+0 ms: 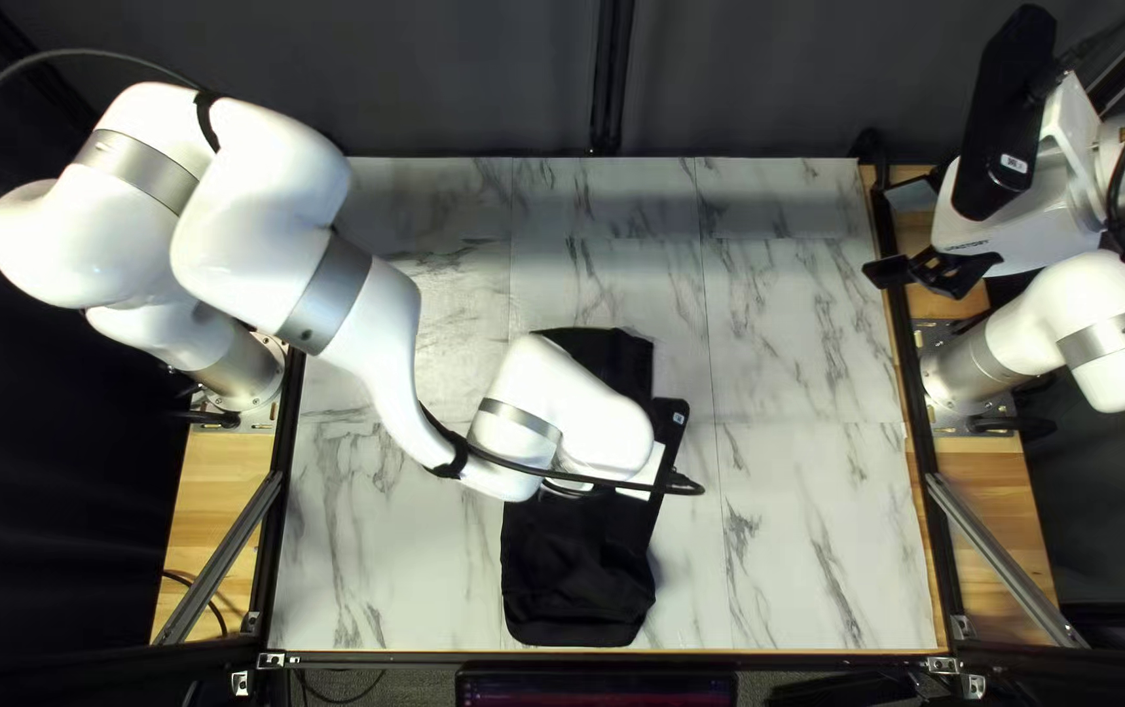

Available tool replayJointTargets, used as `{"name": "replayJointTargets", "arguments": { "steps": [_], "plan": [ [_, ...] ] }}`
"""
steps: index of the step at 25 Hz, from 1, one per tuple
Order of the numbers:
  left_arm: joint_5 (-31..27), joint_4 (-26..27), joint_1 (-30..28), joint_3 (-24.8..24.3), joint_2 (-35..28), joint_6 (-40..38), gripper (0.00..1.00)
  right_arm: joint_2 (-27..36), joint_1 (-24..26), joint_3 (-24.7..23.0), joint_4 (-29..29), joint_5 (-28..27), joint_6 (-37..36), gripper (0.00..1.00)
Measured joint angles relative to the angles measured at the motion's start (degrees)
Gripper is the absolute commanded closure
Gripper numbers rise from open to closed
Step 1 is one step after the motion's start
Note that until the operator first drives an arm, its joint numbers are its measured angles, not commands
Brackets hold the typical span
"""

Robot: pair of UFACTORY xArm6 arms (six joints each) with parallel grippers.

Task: Fold t-shirt

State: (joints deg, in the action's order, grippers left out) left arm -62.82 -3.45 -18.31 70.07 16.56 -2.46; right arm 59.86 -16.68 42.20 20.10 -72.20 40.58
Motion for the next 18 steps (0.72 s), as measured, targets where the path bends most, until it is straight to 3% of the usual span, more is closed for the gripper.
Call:
{"name": "replayJointTargets", "arguments": {
  "steps": [5,9,14,18],
  "plan": [
    [0.5,-0.7,1.4,-5.0,-6.5,-0.4,0.00,0.0,0.0,0.0,0.0,0.0,0.0,0.00],
    [0.8,-1.1,5.0,-12.0,-15.7,1.6,0.00,0.0,0.0,0.0,0.0,0.0,0.0,0.00],
    [-1.6,-0.3,14.3,-20.1,-32.8,10.0,0.00,0.0,0.0,0.0,0.0,0.0,0.0,0.00],
    [-8.7,0.5,23.2,-20.9,-42.8,18.8,0.00,0.0,0.0,0.0,0.0,0.0,0.0,0.00]
  ]
}}
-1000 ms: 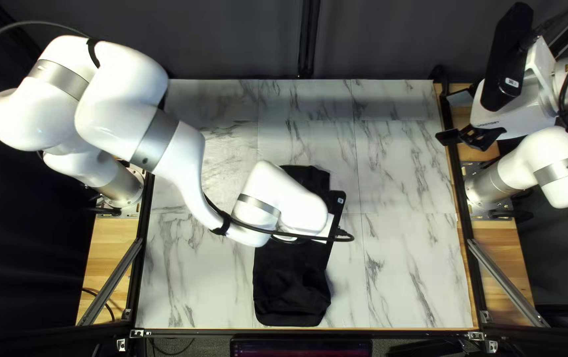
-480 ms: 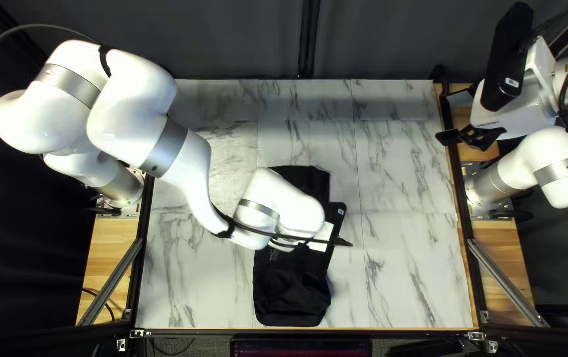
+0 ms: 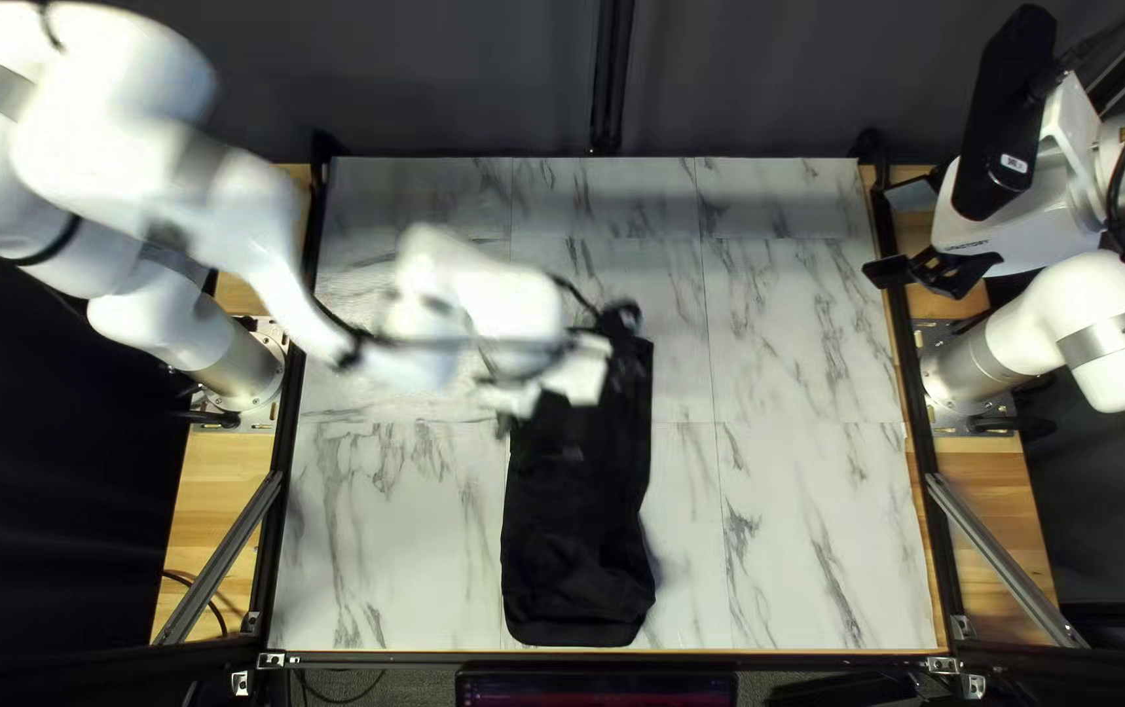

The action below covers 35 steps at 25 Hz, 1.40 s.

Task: Fold t-shirt

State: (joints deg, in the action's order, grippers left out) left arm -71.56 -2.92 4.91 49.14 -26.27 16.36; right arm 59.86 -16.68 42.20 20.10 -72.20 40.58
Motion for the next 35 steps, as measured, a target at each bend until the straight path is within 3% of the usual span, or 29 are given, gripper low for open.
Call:
{"name": "replayJointTargets", "arguments": {
  "steps": [4,7,24,35],
  "plan": [
    [-6.9,0.6,7.2,2.1,-6.9,7.8,0.00,0.0,0.0,0.0,0.0,0.0,0.0,0.00],
    [-8.4,1.6,9.9,2.8,-9.6,11.9,0.00,0.0,0.0,0.0,0.0,0.0,0.0,0.00],
    [-8.0,2.4,10.7,2.5,-10.3,13.7,0.00,0.0,0.0,0.0,0.0,0.0,0.0,0.00],
    [11.1,5.4,13.9,-10.5,-8.7,21.7,0.00,0.0,0.0,0.0,0.0,0.0,0.0,0.00]
  ]
}}
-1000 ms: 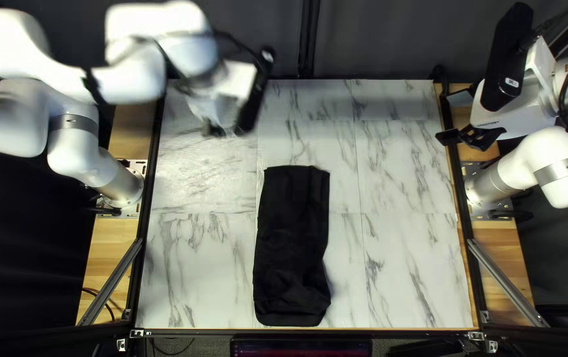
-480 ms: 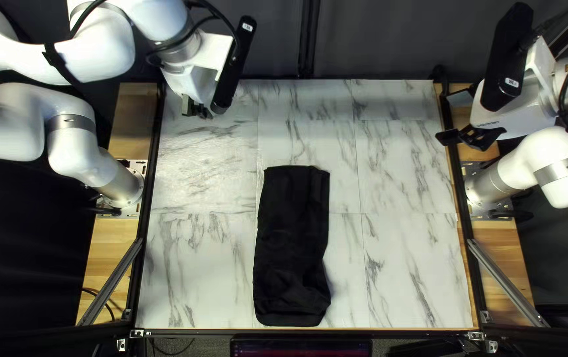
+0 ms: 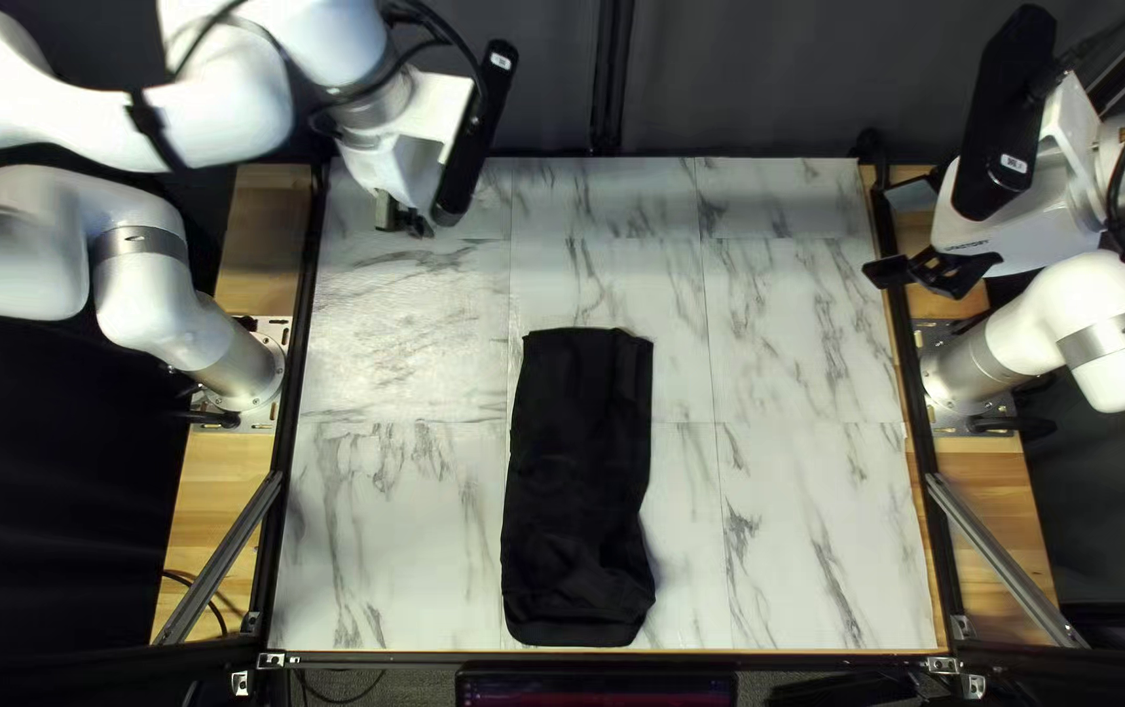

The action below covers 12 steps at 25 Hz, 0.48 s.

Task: Fold t-shirt

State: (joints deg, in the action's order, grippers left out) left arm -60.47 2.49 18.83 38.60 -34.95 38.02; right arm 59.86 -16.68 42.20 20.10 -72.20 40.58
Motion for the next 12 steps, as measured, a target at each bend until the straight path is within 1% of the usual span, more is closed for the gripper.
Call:
{"name": "replayJointTargets", "arguments": {
  "steps": [3,12],
  "plan": [
    [2.7,-0.9,-0.8,-1.9,0.1,0.6,0.00,0.0,0.0,0.0,0.0,0.0,0.0,0.00],
    [3.0,-1.0,-0.8,-2.0,0.1,0.7,0.00,0.0,0.0,0.0,0.0,0.0,0.0,0.00]
  ]
}}
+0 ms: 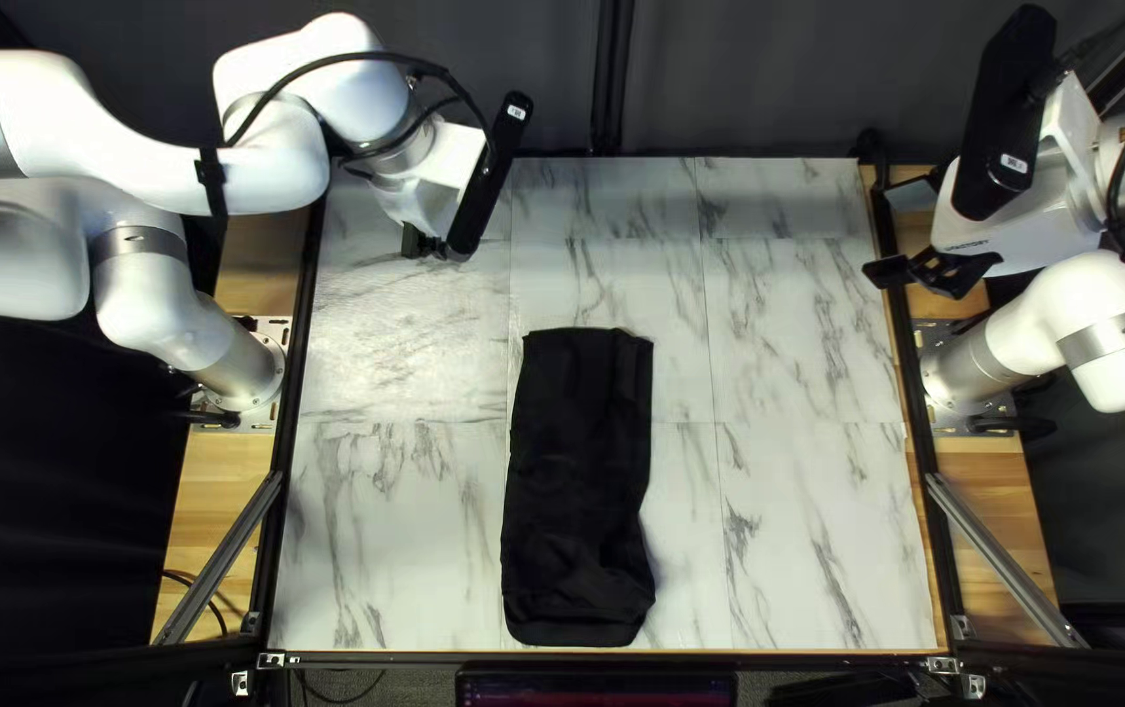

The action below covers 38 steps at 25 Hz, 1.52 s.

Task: Fold t-shirt

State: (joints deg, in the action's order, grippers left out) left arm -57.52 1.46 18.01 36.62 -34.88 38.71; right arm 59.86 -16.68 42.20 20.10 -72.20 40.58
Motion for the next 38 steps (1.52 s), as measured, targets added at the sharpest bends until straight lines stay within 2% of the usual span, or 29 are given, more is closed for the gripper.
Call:
{"name": "replayJointTargets", "arguments": {
  "steps": [25,28,33,36,38],
  "plan": [
    [0.3,0.3,0.1,-0.3,0.0,0.3,0.00,0.0,0.0,0.0,0.0,0.0,0.0,0.00],
    [4.2,1.5,-0.4,-2.1,1.9,2.3,0.00,0.0,0.0,0.0,0.0,0.0,0.0,0.00],
    [15.1,1.9,-5.2,-5.1,8.3,3.5,0.00,0.0,0.0,0.0,0.0,0.0,0.0,0.00],
    [24.0,-1.2,-8.0,-7.3,13.1,2.8,0.00,0.0,0.0,0.0,0.0,0.0,0.0,0.00],
    [29.1,-6.0,-8.9,-9.2,16.2,0.8,0.00,0.0,0.0,0.0,0.0,0.0,0.0,0.00]
  ]
}}
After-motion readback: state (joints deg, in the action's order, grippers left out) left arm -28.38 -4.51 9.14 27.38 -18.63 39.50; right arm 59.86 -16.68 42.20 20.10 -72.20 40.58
